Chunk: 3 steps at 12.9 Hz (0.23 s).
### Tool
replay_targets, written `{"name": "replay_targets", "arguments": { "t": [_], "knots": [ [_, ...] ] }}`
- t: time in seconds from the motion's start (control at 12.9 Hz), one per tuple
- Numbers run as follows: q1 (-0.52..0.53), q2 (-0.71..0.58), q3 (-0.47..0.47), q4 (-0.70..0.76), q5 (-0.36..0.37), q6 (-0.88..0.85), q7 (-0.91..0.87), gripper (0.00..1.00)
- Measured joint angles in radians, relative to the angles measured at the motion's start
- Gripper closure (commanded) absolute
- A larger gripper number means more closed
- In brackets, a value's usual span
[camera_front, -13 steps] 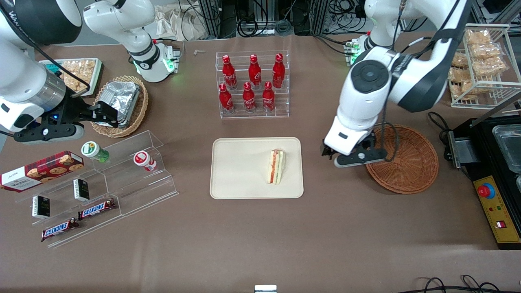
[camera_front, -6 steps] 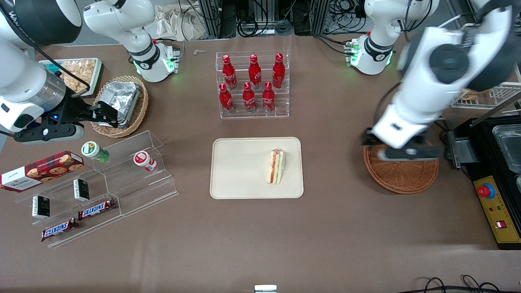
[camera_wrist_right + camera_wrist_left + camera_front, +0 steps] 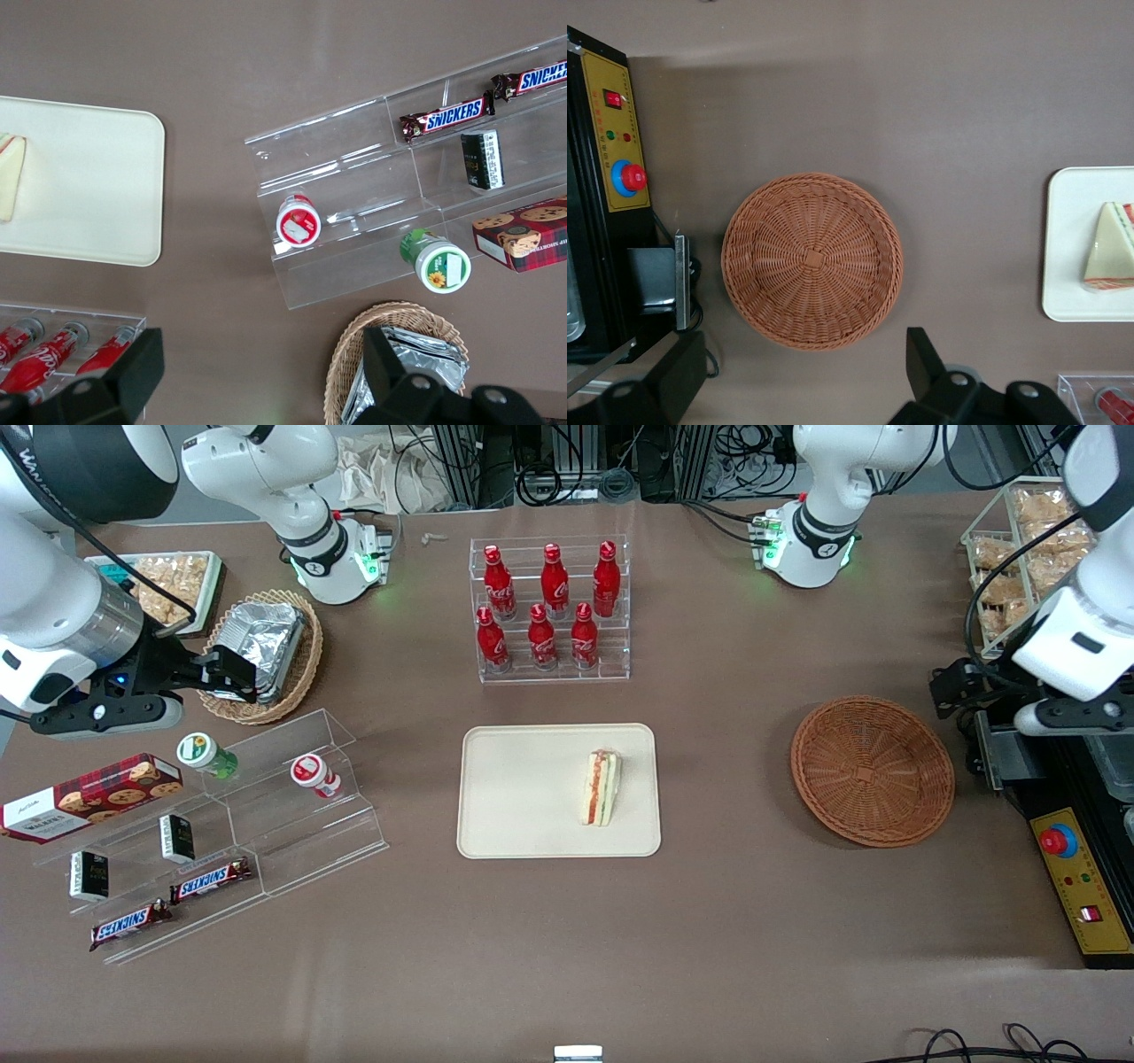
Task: Place sandwich from basket to tray
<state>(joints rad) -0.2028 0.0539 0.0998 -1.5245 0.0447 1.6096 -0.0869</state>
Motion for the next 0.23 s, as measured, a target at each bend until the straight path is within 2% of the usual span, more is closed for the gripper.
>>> {"name": "replay_targets", "arguments": {
  "t": [0.23],
  "knots": [
    [0.009,0.075,-0.001,0.070,-0.013,-0.023,0.000,0.00]
  ]
}}
